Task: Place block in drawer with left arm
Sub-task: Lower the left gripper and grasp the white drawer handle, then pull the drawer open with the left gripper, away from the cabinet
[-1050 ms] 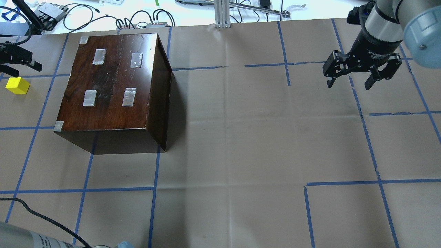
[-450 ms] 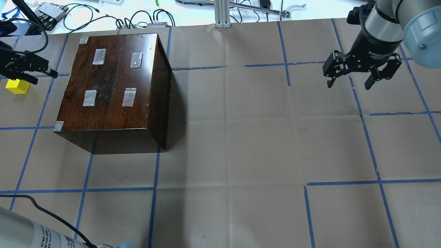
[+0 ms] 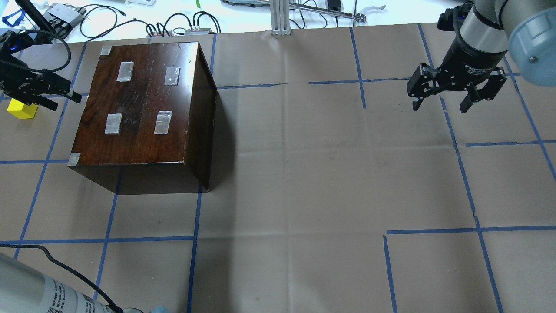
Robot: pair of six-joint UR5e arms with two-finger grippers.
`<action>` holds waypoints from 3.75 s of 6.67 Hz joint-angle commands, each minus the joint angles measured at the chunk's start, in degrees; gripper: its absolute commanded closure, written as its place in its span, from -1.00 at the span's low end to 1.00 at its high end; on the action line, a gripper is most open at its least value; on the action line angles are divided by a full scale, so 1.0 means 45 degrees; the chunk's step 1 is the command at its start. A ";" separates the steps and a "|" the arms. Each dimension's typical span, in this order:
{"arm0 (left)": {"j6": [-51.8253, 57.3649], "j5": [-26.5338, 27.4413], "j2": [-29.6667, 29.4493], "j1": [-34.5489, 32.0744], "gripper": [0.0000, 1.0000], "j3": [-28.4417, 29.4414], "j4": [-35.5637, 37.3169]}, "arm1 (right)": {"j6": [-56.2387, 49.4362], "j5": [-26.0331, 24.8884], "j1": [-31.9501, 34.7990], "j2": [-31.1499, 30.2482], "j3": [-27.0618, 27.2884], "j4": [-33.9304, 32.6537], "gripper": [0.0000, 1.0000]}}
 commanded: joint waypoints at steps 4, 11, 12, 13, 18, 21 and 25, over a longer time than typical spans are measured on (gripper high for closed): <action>0.0276 0.0022 -0.0622 -0.0202 -0.97 0.0034 0.0056 | -0.0005 0.0000 0.0000 0.0016 0.0000 0.0000 -1.00; 0.0179 0.0080 -0.1148 -0.0340 -0.97 0.0248 0.0368 | -0.0004 0.0000 0.0000 0.0016 0.0000 0.0000 -1.00; 0.0179 0.0119 -0.1149 -0.0340 -0.97 0.0269 0.0368 | -0.0005 0.0000 0.0000 -0.0003 0.0000 0.0000 -1.00; 0.0159 0.0177 -0.1072 -0.0321 -0.97 0.0269 0.0368 | -0.0005 0.0000 0.0000 -0.0004 -0.0019 0.0000 -1.00; 0.0179 0.0842 -0.1169 0.0459 -0.97 0.0288 0.0504 | -0.0004 0.0000 0.0000 -0.0004 0.0000 0.0000 -1.00; 0.0198 0.0861 -0.1247 0.0909 -0.97 0.0347 0.0934 | 0.0015 0.0000 0.0000 -0.0003 0.0000 0.0000 -1.00; 0.0237 0.2244 -0.1267 0.0949 -0.97 0.0347 0.1695 | -0.0005 0.0000 0.0000 -0.0004 0.0000 0.0000 -1.00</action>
